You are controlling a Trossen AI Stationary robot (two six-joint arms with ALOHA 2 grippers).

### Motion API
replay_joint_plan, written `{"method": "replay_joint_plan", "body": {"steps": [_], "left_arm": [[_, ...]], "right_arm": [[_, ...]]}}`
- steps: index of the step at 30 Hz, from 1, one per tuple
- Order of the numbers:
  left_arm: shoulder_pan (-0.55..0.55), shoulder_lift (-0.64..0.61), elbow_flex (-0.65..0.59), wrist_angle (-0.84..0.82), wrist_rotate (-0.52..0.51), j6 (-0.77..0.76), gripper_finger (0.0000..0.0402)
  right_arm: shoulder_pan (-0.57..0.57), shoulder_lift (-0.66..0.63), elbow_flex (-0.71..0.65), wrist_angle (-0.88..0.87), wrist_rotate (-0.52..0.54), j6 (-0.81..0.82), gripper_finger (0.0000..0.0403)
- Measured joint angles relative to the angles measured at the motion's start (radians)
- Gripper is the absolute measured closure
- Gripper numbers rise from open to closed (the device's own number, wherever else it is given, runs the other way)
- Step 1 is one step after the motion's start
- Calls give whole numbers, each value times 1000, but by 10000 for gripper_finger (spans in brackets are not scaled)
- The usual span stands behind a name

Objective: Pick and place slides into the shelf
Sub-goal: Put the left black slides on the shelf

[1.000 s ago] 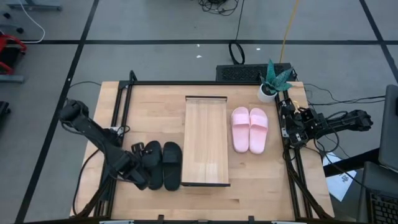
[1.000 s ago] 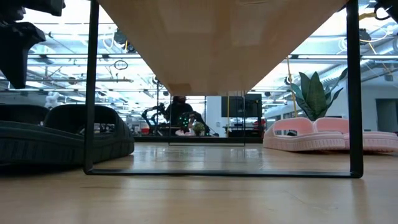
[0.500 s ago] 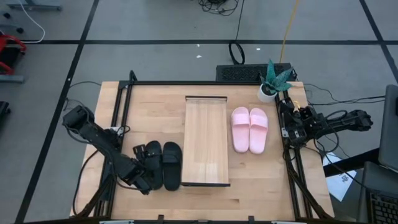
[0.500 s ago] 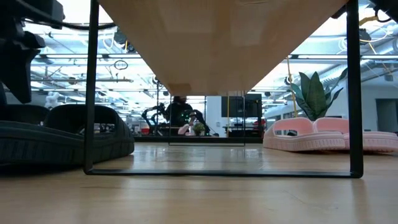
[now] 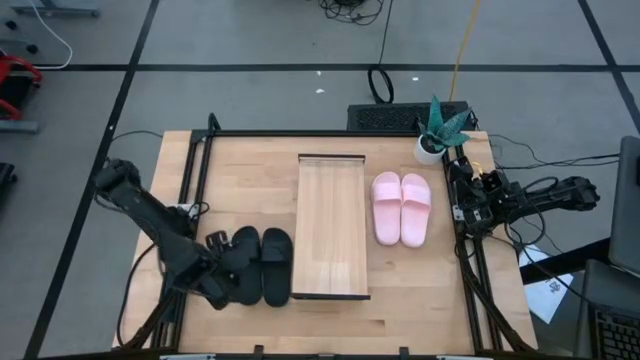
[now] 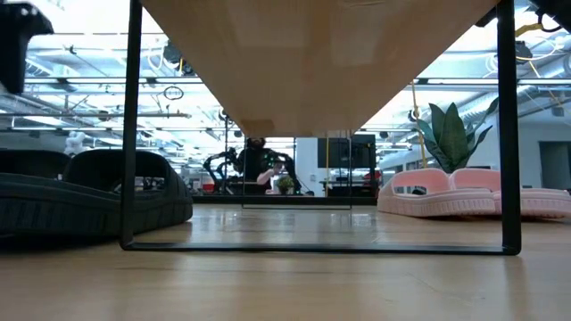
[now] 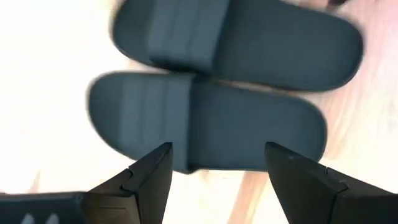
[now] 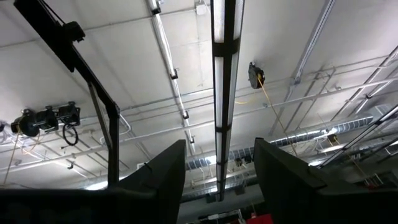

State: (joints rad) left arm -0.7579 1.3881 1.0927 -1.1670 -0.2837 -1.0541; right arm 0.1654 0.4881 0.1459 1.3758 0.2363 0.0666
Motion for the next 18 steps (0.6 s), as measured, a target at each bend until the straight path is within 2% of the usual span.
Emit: {"method": "replay_joint_plan", "body": {"steps": [4, 8, 12, 18], "left_arm": [[40, -123, -22, -40, -8, 19, 149], [126, -226, -83, -39, 10, 90, 149], [263, -299, -176, -17, 108, 210, 149], [497, -376, -345, 168, 362, 422, 149]], "right_arm": [[0, 0, 0, -3, 0, 0, 225], [0, 0, 0, -5, -1, 0, 225], [0, 0, 0, -6, -1, 0, 225], [0, 0, 0, -6, -1, 0, 225]]}}
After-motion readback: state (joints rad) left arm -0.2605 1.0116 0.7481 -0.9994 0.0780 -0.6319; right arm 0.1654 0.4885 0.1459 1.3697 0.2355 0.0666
